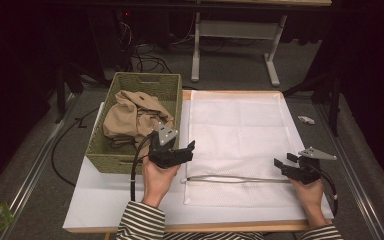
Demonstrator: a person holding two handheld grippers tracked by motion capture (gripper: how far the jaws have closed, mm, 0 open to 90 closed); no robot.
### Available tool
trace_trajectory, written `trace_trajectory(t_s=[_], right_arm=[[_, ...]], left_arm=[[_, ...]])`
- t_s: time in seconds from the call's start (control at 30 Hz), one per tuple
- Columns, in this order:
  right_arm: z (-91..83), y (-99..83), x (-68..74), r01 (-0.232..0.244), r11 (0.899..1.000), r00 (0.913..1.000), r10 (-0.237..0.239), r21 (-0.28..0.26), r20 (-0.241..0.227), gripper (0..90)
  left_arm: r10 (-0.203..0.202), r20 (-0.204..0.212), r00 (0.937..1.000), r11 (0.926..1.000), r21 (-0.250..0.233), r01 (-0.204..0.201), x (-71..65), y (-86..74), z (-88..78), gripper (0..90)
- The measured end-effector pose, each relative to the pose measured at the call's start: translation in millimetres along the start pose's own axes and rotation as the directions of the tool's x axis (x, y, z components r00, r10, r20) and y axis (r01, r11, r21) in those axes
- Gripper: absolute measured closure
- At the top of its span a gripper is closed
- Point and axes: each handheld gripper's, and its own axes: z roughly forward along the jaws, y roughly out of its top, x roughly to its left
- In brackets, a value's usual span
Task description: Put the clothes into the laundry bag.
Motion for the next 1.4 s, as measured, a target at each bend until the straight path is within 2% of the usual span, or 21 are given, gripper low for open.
trace_trajectory(t_s=[0.1, 0.2, 0.27, 0.7, 0.73, 0.87, 1.07, 1.17, 1.2, 1.23, 1.3, 1.4], right_arm=[[0.1, 0.1, -0.2, 0.004, 1.0, 1.0, -0.004, -0.001, -0.001, 36.1], [0.0, -0.1, 0.0, -0.002, 1.0, 1.0, 0.002, -0.001, 0.0, 36.0], [-0.3, -0.1, -0.1, -0.003, 1.0, 1.0, 0.003, 0.0, 0.002, 36.0], [0.1, 0.0, -0.4, 0.003, 1.0, 1.0, -0.003, -0.002, 0.0, 36.0], [0.2, 0.0, -0.8, 0.006, 1.0, 1.0, -0.006, -0.001, -0.001, 36.0], [0.1, 0.1, -0.6, -0.007, 1.0, 1.0, 0.007, 0.007, -0.001, 36.0], [0.3, 0.2, -0.6, -0.008, 1.0, 1.0, 0.008, 0.009, 0.001, 36.0], [0.4, 0.1, -0.5, -0.009, 1.0, 1.0, 0.009, 0.007, 0.0, 36.0], [0.4, 0.1, -0.5, -0.009, 1.0, 1.0, 0.009, 0.007, 0.0, 36.0], [0.2, 0.1, -0.6, -0.008, 1.0, 1.0, 0.008, 0.008, 0.002, 36.0], [0.2, 0.1, -0.5, -0.008, 1.0, 1.0, 0.008, 0.008, 0.002, 36.0], [0.2, 0.1, -0.6, -0.008, 1.0, 1.0, 0.008, 0.008, 0.001, 36.0]], left_arm=[[0.007, -0.014, 0.9999, 0.9999, 0.007, -0.007, 3.8, 2.9, -0.2, 20.0], [-0.002, -0.038, 0.9993, 1.0, 0.004, 0.002, 7.8, 5.1, -0.7, 15.6], [-0.006, -0.05, 0.9987, 0.9997, 0.025, 0.007, 12.9, 6.8, -0.6, 15.4], [-0.021, -0.081, 0.9965, 0.9979, 0.06, 0.025, 33.1, 10.8, -1.9, 14.9], [-0.022, -0.097, 0.9951, 0.9972, 0.069, 0.029, 37.4, 12.0, -1.2, 14.7], [-0.035, -0.112, 0.9931, 0.9967, 0.068, 0.043, 43.8, 13.5, -0.7, 14.5], [-0.068, -0.136, 0.9885, 0.9946, 0.069, 0.077, 61.1, 17.4, 0.3, 13.4], [-0.087, -0.154, 0.9842, 0.9926, 0.071, 0.098, 72.4, 20.5, 2.7, 12.6], [-0.087, -0.154, 0.9842, 0.9926, 0.071, 0.098, 72.4, 20.5, 2.7, 12.4], [-0.094, -0.167, 0.9815, 0.9913, 0.076, 0.107, 78.2, 21.7, 4.0, 12.0], [-0.096, -0.173, 0.9803, 0.9907, 0.078, 0.111, 80.9, 22.3, 4.6, 11.9], [-0.111, -0.192, 0.975, 0.9888, 0.077, 0.128, 89.2, 23.3, 6.7, 11.7]])
